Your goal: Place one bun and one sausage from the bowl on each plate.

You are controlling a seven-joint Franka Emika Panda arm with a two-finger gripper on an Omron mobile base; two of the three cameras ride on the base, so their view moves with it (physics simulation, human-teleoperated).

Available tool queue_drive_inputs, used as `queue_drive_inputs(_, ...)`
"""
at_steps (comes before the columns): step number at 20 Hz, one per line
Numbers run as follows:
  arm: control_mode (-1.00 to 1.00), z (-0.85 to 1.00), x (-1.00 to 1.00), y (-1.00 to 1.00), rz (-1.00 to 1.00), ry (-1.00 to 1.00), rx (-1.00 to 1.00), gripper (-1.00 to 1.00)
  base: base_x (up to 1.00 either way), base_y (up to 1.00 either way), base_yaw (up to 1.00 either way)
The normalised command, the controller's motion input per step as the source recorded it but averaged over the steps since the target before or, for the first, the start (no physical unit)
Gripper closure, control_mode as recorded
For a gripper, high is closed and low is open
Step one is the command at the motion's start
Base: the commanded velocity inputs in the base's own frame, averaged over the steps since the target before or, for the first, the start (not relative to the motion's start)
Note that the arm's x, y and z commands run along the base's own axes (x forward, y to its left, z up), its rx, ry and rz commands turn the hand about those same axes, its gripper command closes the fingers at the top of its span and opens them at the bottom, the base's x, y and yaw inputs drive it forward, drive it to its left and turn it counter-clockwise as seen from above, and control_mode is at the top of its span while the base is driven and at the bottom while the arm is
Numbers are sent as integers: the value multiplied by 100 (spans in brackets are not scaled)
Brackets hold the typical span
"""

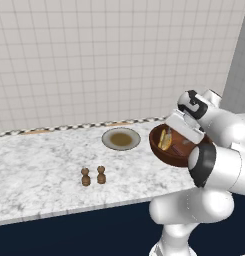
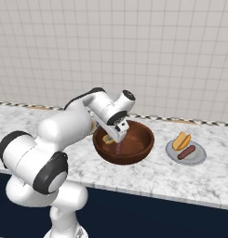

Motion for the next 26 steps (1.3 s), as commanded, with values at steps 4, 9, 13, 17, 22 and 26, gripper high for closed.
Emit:
queue_drive_inputs(4, -100, -13, 0, 2, -5, -19, -1, -100, 0, 0, 0)
queue_drive_inputs(9, -100, -29, 5, 0, -4, -5, 0, -100, 0, 0, 0)
queue_drive_inputs(13, -100, -9, 9, 0, -1, 0, 0, -100, 0, 0, 0)
queue_drive_inputs(17, -100, -1, 23, 0, 0, 0, 0, -100, 0, 0, 0)
queue_drive_inputs(22, -100, -24, 20, -9, -1, 0, 0, -100, 0, 0, 0)
queue_drive_inputs(26, -100, -35, 11, -11, -4, 0, 0, -100, 0, 0, 0)
